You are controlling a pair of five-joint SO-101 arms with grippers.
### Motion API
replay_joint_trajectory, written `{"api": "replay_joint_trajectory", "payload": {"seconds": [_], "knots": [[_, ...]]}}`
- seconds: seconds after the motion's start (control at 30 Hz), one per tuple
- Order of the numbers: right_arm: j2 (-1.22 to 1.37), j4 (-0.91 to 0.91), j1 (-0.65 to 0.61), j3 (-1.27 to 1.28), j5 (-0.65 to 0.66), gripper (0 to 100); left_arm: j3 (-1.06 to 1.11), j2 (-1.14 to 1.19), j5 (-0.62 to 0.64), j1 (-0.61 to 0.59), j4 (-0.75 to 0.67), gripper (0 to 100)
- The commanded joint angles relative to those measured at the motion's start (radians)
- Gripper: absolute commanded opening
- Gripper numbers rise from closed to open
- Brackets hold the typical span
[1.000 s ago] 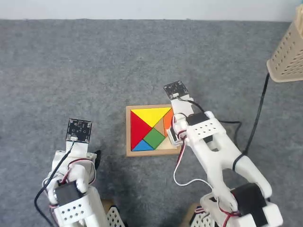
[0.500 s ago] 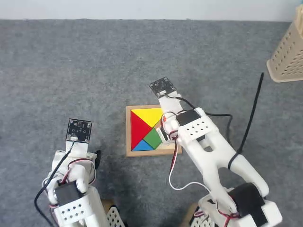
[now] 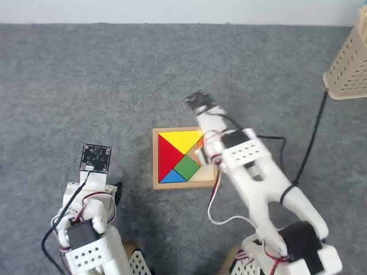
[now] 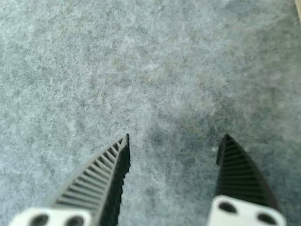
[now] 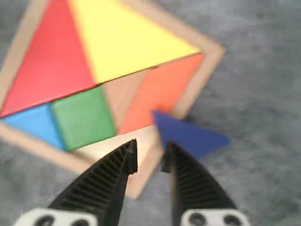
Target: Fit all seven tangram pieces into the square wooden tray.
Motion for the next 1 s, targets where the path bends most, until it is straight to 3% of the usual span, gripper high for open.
{"api": "replay_joint_trajectory", "payload": {"seconds": [0.0,0.17,0.97], "knots": [[-0.065,-0.054,0.116,-0.072,0.015,2.1,-0.008,-0.015,-0.009,-0.005,0.003,28],[0.048,-0.102,0.151,-0.078,0.015,0.7,-0.008,-0.015,-0.009,-0.005,0.003,28],[0.163,-0.07,-0.091,-0.061,0.026,0.6,-0.008,-0.015,-0.009,-0.005,0.003,28]]}}
